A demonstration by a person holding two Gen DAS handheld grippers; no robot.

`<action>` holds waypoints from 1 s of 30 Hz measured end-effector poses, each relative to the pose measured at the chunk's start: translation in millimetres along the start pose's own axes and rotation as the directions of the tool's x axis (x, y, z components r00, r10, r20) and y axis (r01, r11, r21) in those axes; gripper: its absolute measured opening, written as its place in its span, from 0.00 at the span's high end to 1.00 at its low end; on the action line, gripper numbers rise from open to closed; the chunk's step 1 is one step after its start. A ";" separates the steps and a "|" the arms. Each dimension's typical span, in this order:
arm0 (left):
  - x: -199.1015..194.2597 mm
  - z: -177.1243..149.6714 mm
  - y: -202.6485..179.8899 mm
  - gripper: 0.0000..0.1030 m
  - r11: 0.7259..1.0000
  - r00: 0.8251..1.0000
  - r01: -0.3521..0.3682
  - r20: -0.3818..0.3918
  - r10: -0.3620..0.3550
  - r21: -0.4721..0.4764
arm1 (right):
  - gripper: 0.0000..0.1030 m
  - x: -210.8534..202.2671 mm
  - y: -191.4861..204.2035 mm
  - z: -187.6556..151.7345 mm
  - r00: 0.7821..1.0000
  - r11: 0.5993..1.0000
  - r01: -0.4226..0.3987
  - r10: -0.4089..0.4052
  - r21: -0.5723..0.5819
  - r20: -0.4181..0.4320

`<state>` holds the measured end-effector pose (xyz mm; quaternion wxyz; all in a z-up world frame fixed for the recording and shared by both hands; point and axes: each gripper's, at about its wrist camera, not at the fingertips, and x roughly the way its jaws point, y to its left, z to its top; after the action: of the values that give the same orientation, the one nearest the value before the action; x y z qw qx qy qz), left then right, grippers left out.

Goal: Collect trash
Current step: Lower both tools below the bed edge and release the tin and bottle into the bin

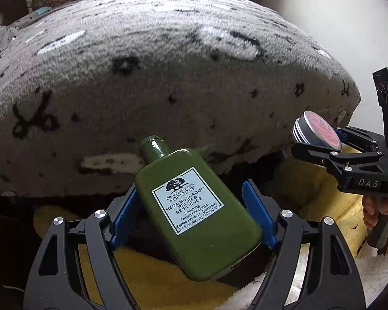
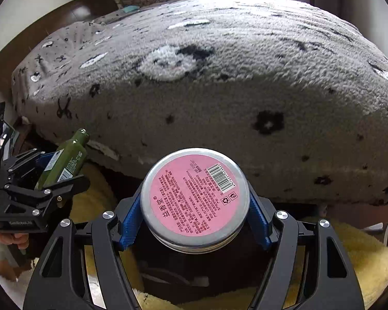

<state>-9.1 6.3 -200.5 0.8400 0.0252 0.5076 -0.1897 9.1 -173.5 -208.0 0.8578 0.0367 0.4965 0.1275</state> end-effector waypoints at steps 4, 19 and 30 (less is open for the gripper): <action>22.4 -15.6 6.2 0.28 1.000 0.998 -0.008 -0.064 0.007 -0.016 | 0.31 20.4 4.3 -11.6 0.998 1.000 -0.002 0.002 -0.005 -0.066; 94.1 -33.3 12.0 0.28 0.998 0.969 0.027 -0.244 -0.038 -0.048 | 0.31 82.1 -0.3 -29.7 0.968 0.996 -0.001 0.023 0.087 -0.252; 124.6 -38.3 13.8 0.28 0.995 0.937 0.059 -0.339 -0.082 -0.079 | 0.31 100.3 -2.2 -25.3 0.960 0.994 -0.032 0.058 0.101 -0.275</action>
<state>14.8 -8.4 -328.5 0.7321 0.0112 0.6525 -0.1952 35.4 -151.7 -305.7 0.7740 0.0707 0.6163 0.1270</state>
